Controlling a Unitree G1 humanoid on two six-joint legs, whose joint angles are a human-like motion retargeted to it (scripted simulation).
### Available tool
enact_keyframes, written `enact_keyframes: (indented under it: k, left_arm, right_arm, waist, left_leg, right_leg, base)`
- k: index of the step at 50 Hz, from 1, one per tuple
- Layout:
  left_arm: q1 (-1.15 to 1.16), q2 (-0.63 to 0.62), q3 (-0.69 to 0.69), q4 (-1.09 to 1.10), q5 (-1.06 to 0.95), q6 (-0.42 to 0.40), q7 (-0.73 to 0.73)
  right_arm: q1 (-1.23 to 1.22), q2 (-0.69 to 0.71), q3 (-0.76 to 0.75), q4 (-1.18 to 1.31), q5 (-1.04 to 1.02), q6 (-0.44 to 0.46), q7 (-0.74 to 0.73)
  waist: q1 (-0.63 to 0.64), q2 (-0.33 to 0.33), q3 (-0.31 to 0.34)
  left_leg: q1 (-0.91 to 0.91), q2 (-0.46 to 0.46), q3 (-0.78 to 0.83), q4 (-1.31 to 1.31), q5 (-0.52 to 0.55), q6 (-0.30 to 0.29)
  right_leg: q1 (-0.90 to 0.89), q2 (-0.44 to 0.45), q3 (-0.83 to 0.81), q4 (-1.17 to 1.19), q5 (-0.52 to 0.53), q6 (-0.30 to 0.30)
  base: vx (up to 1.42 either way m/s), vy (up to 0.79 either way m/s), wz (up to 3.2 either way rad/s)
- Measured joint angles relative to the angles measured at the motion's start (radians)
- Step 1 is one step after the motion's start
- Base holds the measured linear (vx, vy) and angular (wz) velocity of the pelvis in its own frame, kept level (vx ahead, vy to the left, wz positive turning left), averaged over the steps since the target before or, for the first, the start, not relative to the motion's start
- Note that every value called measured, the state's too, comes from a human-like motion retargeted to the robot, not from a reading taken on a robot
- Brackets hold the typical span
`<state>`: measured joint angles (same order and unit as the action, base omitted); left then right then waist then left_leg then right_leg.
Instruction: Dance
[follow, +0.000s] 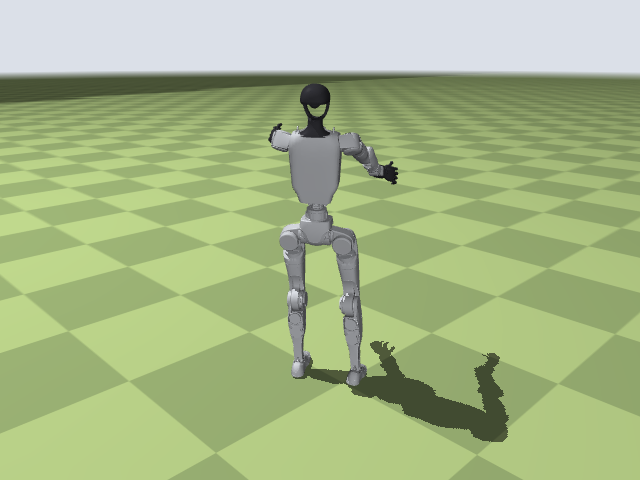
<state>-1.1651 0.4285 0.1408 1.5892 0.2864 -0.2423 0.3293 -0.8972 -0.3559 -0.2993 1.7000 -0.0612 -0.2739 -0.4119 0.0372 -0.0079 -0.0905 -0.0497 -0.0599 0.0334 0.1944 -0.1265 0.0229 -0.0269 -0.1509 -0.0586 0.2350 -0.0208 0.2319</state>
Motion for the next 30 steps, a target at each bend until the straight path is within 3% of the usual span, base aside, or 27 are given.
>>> enact_keyframes:
  k: [3,5,10,13,17,20,23,25,28,30]
  left_arm:
    - [-0.023,-0.024,0.022,-0.011,-0.014,-0.028,0.058]
    - [-0.042,-0.066,0.014,-0.026,0.018,-0.023,0.074]
    - [-0.076,-0.243,0.020,-0.051,0.064,0.028,0.001]
    - [-0.081,-0.363,0.078,-0.050,0.082,0.040,-0.058]
    - [-0.070,-0.398,0.114,-0.061,0.226,0.056,-0.071]
    - [-0.045,-0.311,0.050,-0.068,0.375,0.085,-0.030]
    - [-0.045,-0.215,-0.028,-0.057,0.381,0.081,-0.008]
    - [-0.059,-0.175,-0.032,-0.055,0.318,0.084,-0.003]
    - [-0.080,-0.158,-0.025,-0.070,0.144,0.015,-0.032]
    - [-0.090,-0.179,-0.006,-0.077,0.073,-0.035,-0.015]
  right_arm:
    - [-0.042,0.006,0.039,0.000,-0.052,-0.091,-0.121]
    - [-0.068,0.044,0.088,0.000,-0.131,-0.082,-0.176]
    - [-0.074,0.270,0.133,0.000,-0.126,0.006,-0.056]
    - [-0.041,0.425,0.116,0.000,-0.125,0.000,0.020]
    - [-0.003,0.528,0.102,0.000,-0.295,0.007,-0.038]
    - [0.028,0.473,0.127,-0.001,-0.445,0.079,-0.142]
    - [0.042,0.344,0.134,0.000,-0.428,0.084,-0.122]
    - [0.041,0.275,0.128,0.000,-0.301,0.067,-0.054]
    - [0.023,0.245,0.093,0.000,-0.082,-0.013,0.042]
    - [0.008,0.263,0.080,0.000,-0.023,-0.089,0.013]
  waist:
    - [0.026,-0.003,0.017]
    - [0.043,-0.001,0.017]
    - [0.088,0.003,-0.009]
    - [0.138,-0.001,-0.012]
    - [0.151,0.002,0.021]
    - [0.124,0.015,0.020]
    - [0.099,0.025,0.018]
    - [0.082,0.024,0.014]
    - [0.061,0.016,0.009]
    - [0.046,0.014,0.015]
  left_leg:
    - [0.015,-0.012,-0.014,0.001,-0.006,-0.001]
    - [0.020,-0.016,-0.002,-0.015,-0.002,0.000]
    - [0.035,-0.029,0.042,-0.080,0.025,0.006]
    - [0.062,-0.039,0.087,-0.118,0.031,0.009]
    - [0.107,-0.052,0.109,-0.135,0.019,0.003]
    - [0.095,-0.039,0.107,-0.121,0.023,0.011]
    - [0.073,-0.036,0.098,-0.107,0.029,0.031]
    - [0.052,-0.035,0.081,-0.092,0.026,0.032]
    - [0.023,-0.034,0.050,-0.062,0.012,0.021]
    - [0.020,-0.034,0.035,-0.049,0.006,0.016]
  right_leg:
    - [0.003,-0.002,0.015,0.009,0.000,-0.005]
    - [-0.014,-0.003,0.015,0.032,-0.007,-0.008]
    - [-0.097,0.003,0.027,0.162,-0.060,-0.007]
    - [-0.154,0.024,0.056,0.278,-0.110,-0.010]
    - [-0.165,0.044,0.091,0.357,-0.141,-0.020]
    - [-0.138,0.045,0.084,0.299,-0.111,-0.025]
    - [-0.102,0.026,0.063,0.200,-0.064,-0.026]
    - [-0.086,0.013,0.055,0.141,-0.039,-0.023]
    - [-0.068,-0.002,0.046,0.081,-0.018,-0.026]
    - [-0.055,-0.009,0.041,0.066,-0.012,-0.025]
  base:
    - [0.00,0.03,-0.17]
    - [-0.08,0.10,-0.32]
    - [-0.01,0.09,-0.43]
    - [0.06,0.06,-0.66]
    - [0.07,0.04,-0.37]
    - [-0.01,0.01,0.09]
    - [-0.06,0.05,0.42]
    - [-0.05,0.01,0.41]
    - [-0.02,-0.02,0.34]
    - [0.00,0.00,0.34]
